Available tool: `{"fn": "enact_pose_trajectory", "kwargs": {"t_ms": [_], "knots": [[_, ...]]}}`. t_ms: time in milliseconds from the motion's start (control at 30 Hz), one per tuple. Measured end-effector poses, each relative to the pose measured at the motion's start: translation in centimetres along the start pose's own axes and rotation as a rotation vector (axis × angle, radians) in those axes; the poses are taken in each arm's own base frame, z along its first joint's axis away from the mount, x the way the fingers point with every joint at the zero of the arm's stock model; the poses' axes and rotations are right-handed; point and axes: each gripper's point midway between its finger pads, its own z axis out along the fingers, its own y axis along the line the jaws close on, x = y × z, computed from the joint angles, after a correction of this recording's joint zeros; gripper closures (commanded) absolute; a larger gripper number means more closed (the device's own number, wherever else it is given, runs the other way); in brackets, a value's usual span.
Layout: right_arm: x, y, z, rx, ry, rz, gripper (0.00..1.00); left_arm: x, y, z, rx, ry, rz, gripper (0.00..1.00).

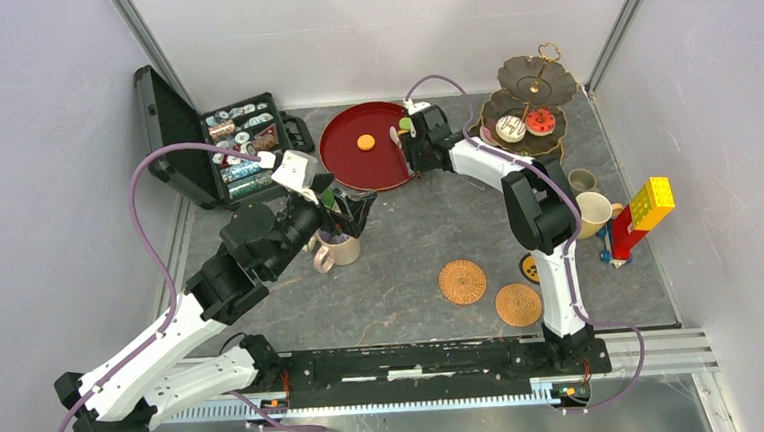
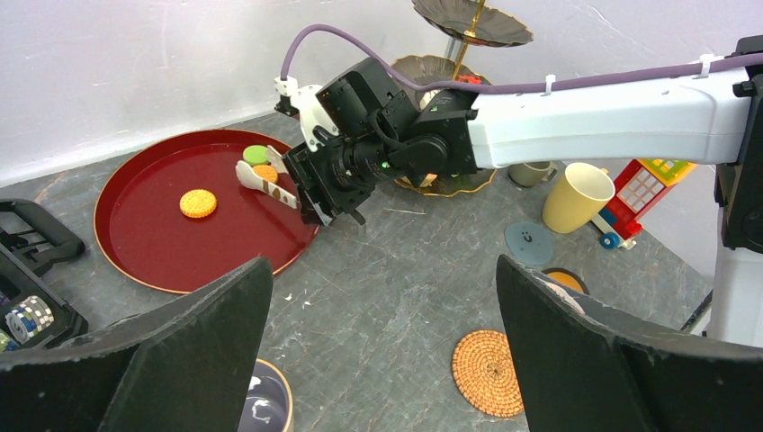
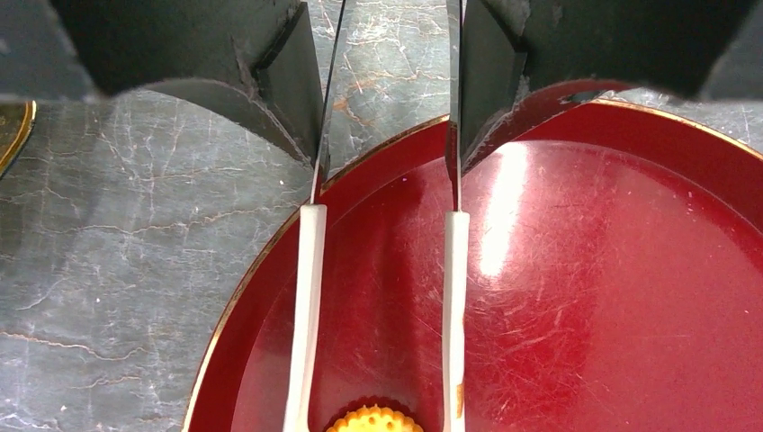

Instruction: Serve the afternoon tea

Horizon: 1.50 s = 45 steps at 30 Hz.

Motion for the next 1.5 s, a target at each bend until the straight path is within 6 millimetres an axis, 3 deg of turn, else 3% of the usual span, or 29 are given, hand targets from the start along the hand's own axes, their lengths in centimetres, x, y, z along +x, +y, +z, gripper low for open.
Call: {"fn": "enact_pose_trajectory", "kwargs": {"t_ms": [200,467,667,867,1200,1367,1500], "knots": [[0.3,0.0,0.1,-0.001,0.008,0.000,0.55,0.0,0.0,0.0,0.000,0.000,0.000,0.00],[0.3,0.4,-0.1,-0.021,0.007,0.012,0.78,0.0,0.0,0.0,0.001,0.000,0.000,0.00],[0.1,0.9,-2.1,-0.064,-0.017,0.033,0.90,0.0,0.0,0.0,0.001,0.000,0.000,0.00],[-2.1,1.8,-6.3,-0.131,-0.101,0.044,0.94,-0.1,0.0,-0.1,0.001,-0.002,-0.001,0.00],[-6.7,2.0,-15.8,-0.192,-0.287,0.051,0.97,-0.6,0.0,-0.5,0.004,-0.019,-0.005,0.00],[-8.7,0.2,-21.1,-0.139,-0.381,0.050,0.98,-0.8,0.0,-0.6,0.006,-0.024,-0.007,0.00],[-9.7,-3.4,-24.5,-0.049,-0.434,0.077,0.99,-0.8,0.0,-0.7,0.009,-0.026,-0.007,0.00]]}}
